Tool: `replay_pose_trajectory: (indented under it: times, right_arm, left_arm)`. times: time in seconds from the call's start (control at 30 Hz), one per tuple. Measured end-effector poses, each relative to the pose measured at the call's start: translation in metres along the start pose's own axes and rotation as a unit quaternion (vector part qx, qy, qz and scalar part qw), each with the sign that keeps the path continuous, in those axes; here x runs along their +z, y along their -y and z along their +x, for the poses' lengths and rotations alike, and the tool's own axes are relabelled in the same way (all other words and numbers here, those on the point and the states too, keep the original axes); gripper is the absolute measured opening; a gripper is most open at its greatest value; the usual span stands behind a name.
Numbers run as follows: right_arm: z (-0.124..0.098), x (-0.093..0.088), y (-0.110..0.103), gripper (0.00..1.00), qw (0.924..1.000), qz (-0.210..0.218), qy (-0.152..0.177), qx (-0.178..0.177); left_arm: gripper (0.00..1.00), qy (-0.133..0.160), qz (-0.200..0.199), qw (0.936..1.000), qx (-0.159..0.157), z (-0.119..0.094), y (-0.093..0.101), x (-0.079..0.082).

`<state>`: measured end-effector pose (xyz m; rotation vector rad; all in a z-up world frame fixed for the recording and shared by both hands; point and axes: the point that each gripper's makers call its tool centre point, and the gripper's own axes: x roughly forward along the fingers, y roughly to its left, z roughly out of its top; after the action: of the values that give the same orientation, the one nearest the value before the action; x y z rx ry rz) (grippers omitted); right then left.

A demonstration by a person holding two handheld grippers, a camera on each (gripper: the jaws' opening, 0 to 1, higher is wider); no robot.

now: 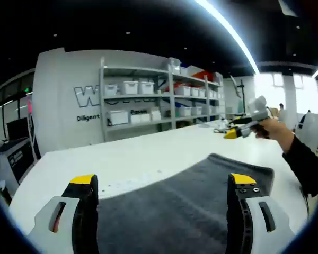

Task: Open the folded towel by lifting each exposed corner and separating the folded layers until the towel lies flat within the target outline without major curled edges

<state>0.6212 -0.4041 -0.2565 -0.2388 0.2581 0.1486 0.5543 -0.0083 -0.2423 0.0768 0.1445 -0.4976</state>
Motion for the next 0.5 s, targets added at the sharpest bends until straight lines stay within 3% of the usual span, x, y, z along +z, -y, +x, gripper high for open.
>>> replay_pose_trajectory:
  times: [0.07,0.13,0.27,0.5]
  right_arm:
    - [-0.007,0.004,-0.003,1.00,1.0000,0.003,0.009,-0.002]
    - [-0.010,0.007,-0.005,1.00,0.9998,-0.021,-0.002,-0.002]
    - [-0.032,0.017,-0.003,1.00,0.9996,-0.014,0.024,-0.008]
    - [-0.066,-0.008,0.005,1.00,0.9993,-0.014,0.022,-0.029]
  left_arm:
    - [1.00,0.001,-0.008,0.9999,0.013,-0.016,-0.025,0.004]
    - [1.00,0.010,-0.012,0.9995,0.027,-0.031,-0.046,0.009]
    - [1.00,-0.005,0.000,0.9987,0.051,-0.064,-0.087,0.003]
    - [1.00,-0.015,-0.007,0.9969,0.078,-0.102,-0.122,-0.014]
